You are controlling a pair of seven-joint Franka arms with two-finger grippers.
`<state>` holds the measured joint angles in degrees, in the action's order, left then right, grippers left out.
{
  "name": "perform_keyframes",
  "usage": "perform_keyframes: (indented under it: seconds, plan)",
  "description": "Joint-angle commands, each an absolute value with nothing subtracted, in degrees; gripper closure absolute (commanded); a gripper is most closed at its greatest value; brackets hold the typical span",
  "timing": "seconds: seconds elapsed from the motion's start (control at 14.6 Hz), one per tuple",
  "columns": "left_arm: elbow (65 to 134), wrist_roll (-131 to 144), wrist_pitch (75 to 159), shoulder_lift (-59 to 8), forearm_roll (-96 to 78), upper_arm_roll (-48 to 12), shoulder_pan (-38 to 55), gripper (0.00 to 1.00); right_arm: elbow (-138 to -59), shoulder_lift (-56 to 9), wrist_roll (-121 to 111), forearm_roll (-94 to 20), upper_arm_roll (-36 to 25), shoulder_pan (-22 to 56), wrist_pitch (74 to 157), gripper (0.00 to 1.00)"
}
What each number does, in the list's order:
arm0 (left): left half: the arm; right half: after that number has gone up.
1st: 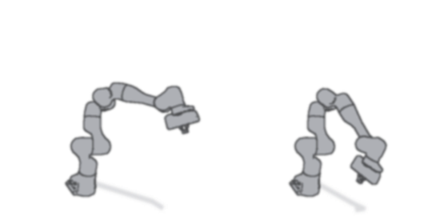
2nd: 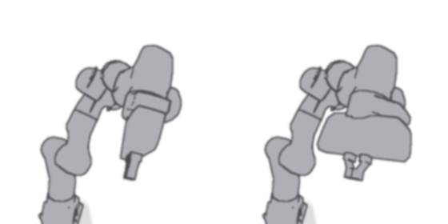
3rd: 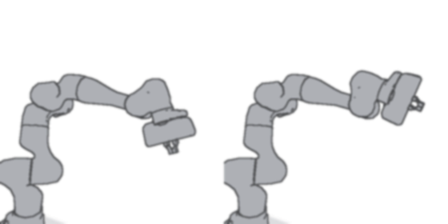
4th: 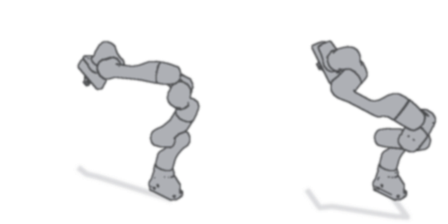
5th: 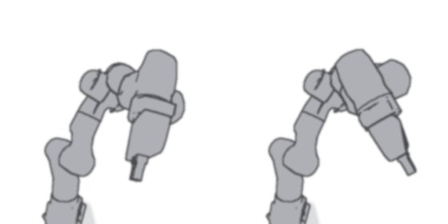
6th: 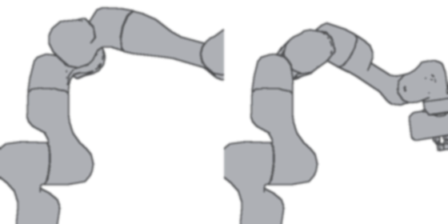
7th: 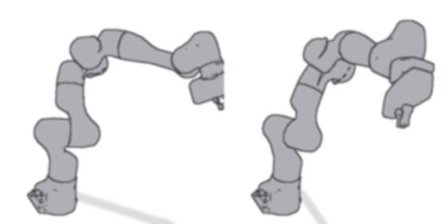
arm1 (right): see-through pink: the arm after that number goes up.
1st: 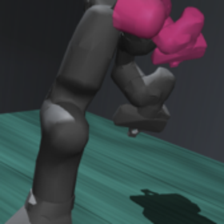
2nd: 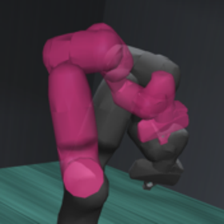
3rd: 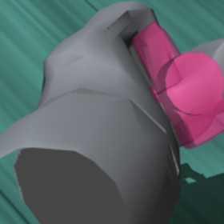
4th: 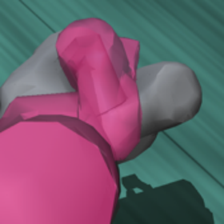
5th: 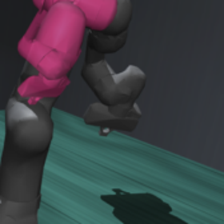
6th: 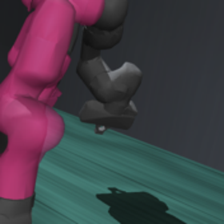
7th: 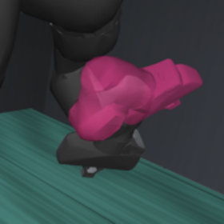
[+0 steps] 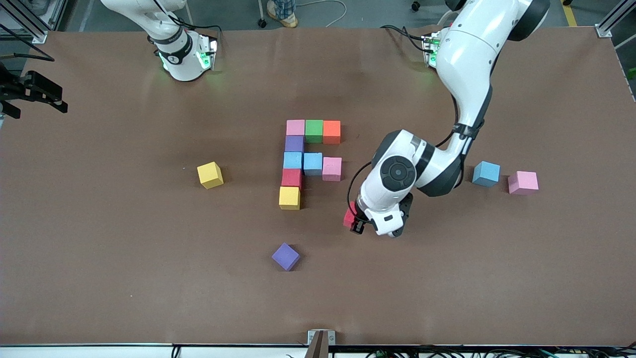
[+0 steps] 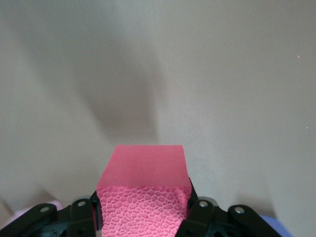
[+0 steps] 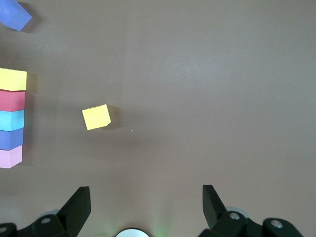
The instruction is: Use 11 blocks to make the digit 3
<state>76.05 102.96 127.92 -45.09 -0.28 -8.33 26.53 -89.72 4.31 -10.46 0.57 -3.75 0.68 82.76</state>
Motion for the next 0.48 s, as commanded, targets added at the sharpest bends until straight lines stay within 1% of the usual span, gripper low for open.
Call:
perform_keyframes:
  seconds: [0.0,0.41]
  plan:
    - [74.3,109.0,131.5,-47.4,-1.0,-7.6,28.8,0.97,-91.8,6.4,-10.6,-1.6,-4.0,0.1,83.3,0.00]
    - [73.9,117.8,134.6,-49.8,-1.0,-7.4,33.0,0.96,-91.5,6.9,-9.9,-3.0,-4.6,0.1,81.2,0.00]
